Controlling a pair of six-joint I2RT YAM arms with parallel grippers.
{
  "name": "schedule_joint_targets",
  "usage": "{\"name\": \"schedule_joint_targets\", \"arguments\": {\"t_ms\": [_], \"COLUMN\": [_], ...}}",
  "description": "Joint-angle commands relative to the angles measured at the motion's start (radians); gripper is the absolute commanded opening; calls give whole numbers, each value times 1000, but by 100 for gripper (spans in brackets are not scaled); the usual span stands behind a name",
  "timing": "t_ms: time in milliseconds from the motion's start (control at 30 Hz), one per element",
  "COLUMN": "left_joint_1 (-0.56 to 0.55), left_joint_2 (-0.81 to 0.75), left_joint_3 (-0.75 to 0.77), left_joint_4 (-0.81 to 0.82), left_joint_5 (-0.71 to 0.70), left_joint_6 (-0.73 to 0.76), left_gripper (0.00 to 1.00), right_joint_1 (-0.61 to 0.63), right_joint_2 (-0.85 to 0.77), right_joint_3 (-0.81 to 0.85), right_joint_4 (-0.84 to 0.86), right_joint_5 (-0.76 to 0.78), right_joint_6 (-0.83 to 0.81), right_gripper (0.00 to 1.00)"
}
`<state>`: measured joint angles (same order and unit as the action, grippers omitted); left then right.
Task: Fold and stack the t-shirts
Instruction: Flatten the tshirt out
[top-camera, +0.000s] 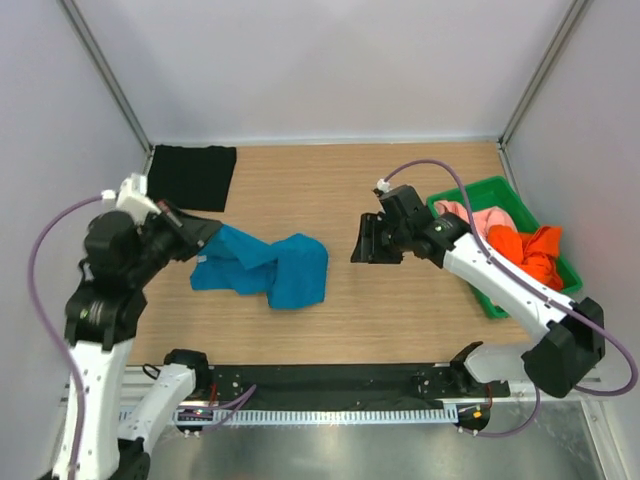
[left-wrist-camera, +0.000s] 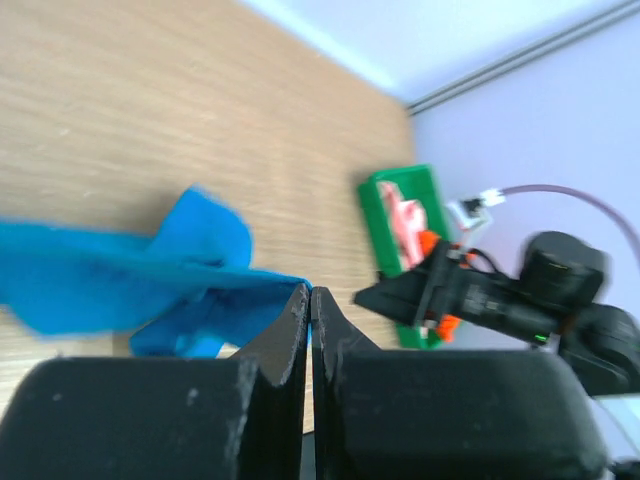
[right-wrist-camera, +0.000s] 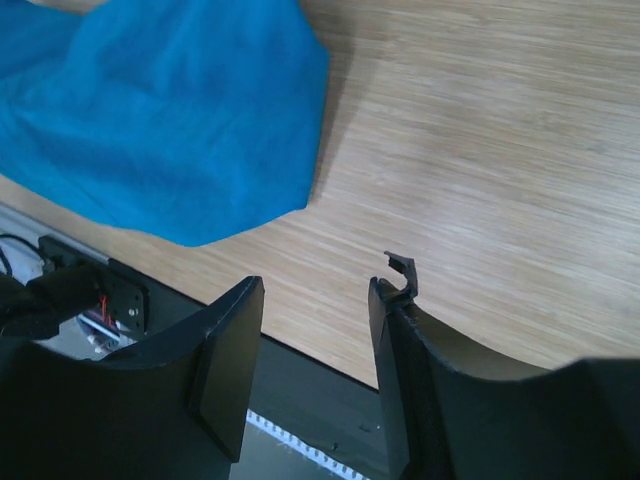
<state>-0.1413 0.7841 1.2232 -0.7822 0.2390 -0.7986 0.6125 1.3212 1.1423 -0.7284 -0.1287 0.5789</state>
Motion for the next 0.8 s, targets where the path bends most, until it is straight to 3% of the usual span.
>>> {"name": "schedule_joint_targets", "arguments": {"t_ms": [0, 200, 333, 433, 767], "left_joint_1": [0, -1, -1, 0, -1], "left_joint_2": [-107, -183, -184, -164, -56], "left_joint_3": [84, 136, 128, 183, 395], "left_joint_4": [-112, -195, -151, -155, -112], "left_joint_5": [43, 51, 97, 109, 171], "left_joint_6": [-59, -94, -132, -137, -143], "left_gripper": [0, 0, 0, 0, 0], "right_joint_1": [87, 345, 545, 660, 779], "right_joint_2": [-97, -76, 16, 85, 216], "right_joint_3": [-21, -10, 37, 71, 85], "right_joint_4": [69, 182, 257, 318, 508], "right_joint_5": [17, 23, 144, 242, 383], "right_joint_6": [33, -2, -24, -33, -47], "right_gripper": [54, 70, 76, 87, 94]}}
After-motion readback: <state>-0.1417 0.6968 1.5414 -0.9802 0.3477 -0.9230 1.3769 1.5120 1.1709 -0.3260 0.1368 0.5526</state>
